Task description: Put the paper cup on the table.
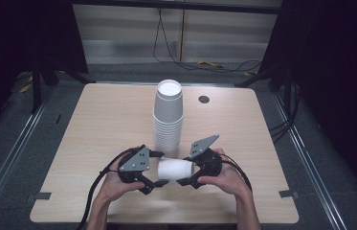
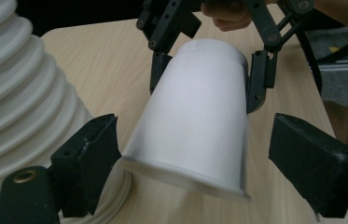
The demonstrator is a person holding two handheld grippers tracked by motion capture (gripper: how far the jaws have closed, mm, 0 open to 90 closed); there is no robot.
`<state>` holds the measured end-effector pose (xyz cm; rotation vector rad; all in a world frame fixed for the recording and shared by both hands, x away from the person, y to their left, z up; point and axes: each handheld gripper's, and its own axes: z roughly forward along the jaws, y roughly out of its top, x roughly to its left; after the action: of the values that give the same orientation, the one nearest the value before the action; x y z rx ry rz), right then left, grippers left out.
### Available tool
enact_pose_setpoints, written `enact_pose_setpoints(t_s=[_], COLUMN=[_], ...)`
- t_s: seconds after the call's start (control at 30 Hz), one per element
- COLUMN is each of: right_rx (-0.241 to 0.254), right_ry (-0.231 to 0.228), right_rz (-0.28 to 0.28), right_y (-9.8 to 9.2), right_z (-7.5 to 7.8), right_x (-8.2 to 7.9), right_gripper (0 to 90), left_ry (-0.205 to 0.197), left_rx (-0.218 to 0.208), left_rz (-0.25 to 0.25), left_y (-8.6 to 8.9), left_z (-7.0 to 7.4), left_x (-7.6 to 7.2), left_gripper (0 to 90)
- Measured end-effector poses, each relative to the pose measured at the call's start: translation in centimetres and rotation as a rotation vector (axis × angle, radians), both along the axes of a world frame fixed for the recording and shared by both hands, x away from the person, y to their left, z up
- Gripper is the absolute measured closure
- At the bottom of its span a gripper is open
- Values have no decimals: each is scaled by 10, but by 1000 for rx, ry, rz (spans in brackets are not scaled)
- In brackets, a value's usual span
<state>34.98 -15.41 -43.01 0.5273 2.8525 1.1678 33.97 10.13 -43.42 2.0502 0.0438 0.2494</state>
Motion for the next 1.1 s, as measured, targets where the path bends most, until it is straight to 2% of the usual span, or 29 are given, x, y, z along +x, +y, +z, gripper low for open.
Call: enact_pose_setpoints(t_s=[0.07,0.13,0.2,0.27,0.33,0.37,0.43,0.47,0.6,0.67,0.73,0.83,1.1], right_rx=[5,34,50,66,77,85,107,119,160,181,206,258,324], right_ry=[9,9,-1,-1,-4,-11,-17,-17,-23,-31,-39,-40,-38], right_rz=[-25,-37,-53,-66,-68,-73,-77,-81,-84,-83,-89,-89,-77], right_y=[-3,-7,-10,-13,-14,-14,-15,-16,-18,-19,-20,-23,-24], right_z=[0,0,-1,-3,-4,-4,-6,-6,-9,-10,-12,-15,-22], right_x=[0,0,0,-1,0,0,-1,-1,-3,-5,-7,-8,-12], right_gripper=[231,231,230,230,230,230,230,230,230,230,230,230,230], left_ry=[2,3,25,43,64,67,83,98,81,98,95,87,111], left_rx=[-48,-86,-131,-149,-149,-156,-194,-200,-182,-213,-236,-233,-264], left_rz=[22,63,76,82,79,95,107,107,147,153,158,170,143], left_y=[3,9,14,17,17,18,20,20,20,23,24,25,28], left_z=[-1,-3,-5,-7,-10,-11,-13,-15,-19,-19,-19,-20,-23], left_x=[-3,-5,-6,-5,-5,-5,-5,-5,-8,-9,-13,-16,-19], left_gripper=[163,165,161,161,162,165,165,164,161,159,159,159,157])
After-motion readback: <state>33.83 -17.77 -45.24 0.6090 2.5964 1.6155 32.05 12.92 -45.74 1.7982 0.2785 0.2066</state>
